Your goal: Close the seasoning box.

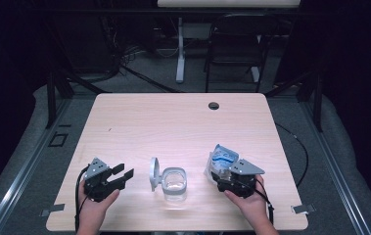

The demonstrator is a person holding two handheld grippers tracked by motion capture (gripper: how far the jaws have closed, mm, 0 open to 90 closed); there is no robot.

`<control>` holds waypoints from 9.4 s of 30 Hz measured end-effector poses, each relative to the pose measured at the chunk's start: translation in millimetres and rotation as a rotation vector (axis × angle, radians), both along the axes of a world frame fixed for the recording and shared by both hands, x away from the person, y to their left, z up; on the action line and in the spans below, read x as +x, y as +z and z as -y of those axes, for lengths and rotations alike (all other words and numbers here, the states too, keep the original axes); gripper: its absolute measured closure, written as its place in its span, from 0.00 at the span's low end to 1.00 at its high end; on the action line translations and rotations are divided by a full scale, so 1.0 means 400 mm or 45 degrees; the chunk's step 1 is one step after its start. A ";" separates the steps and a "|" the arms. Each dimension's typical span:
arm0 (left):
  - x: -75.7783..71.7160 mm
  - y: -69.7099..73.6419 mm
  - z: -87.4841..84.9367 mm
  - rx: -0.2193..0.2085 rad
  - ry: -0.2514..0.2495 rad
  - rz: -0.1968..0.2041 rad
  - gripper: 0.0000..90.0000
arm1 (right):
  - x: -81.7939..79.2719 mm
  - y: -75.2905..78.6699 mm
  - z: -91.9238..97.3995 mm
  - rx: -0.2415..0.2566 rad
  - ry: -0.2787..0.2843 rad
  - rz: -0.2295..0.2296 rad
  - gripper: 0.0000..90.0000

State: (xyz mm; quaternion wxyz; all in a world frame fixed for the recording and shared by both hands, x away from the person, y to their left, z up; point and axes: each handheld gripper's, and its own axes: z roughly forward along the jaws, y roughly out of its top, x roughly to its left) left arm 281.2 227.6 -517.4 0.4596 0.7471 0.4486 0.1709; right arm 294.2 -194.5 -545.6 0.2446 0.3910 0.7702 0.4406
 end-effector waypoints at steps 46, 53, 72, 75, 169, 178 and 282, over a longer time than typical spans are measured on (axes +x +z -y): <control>0.000 -0.001 -0.001 0.006 0.001 -0.003 0.59 | 0.015 -0.095 -0.008 -0.029 0.019 -0.020 0.37; 0.000 -0.002 0.000 0.003 0.001 0.001 0.59 | 0.016 -0.098 -0.010 -0.035 0.013 -0.029 0.37; 0.001 -0.005 0.000 0.000 0.006 0.001 0.59 | 0.014 -0.098 -0.013 -0.041 0.013 -0.025 0.39; 0.002 -0.005 0.000 0.003 0.007 -0.001 0.59 | 0.014 -0.098 -0.011 -0.051 0.026 -0.024 0.39; -0.001 -0.007 0.003 0.015 0.008 -0.007 0.59 | -0.064 0.030 -0.042 -0.402 0.118 0.198 0.42; -0.001 -0.008 0.000 0.010 0.015 -0.013 0.59 | -0.068 0.033 -0.051 -0.454 0.129 0.210 0.42; 0.008 -0.018 -0.020 0.007 0.027 -0.041 0.58 | -0.030 0.084 -0.130 -1.021 0.352 0.231 0.43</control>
